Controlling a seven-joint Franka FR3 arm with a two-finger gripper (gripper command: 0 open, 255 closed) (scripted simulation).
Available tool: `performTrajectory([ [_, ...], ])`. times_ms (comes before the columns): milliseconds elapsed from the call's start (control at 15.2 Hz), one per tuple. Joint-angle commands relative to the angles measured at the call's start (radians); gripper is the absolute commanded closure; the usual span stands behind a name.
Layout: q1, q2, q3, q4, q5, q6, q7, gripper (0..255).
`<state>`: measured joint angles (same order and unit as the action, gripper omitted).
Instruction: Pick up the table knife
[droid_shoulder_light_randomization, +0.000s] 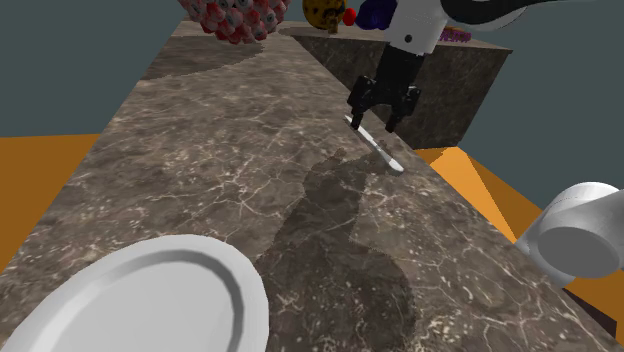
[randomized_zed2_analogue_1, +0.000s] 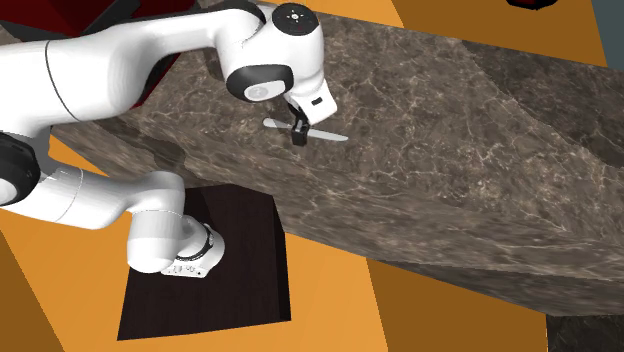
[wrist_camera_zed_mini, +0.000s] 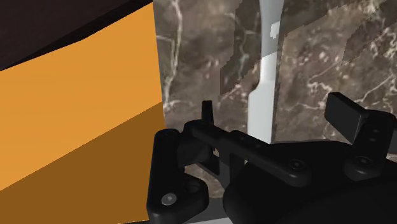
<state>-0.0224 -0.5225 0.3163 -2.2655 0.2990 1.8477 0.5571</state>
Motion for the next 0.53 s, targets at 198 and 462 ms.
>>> performTrajectory([
  [198,0.002,-0.001,0.004,-0.022,0.004,0.022,-0.002,255],
  [462,0.002,-0.001,0.004,-0.024,0.004,0.023,-0.002,255],
])
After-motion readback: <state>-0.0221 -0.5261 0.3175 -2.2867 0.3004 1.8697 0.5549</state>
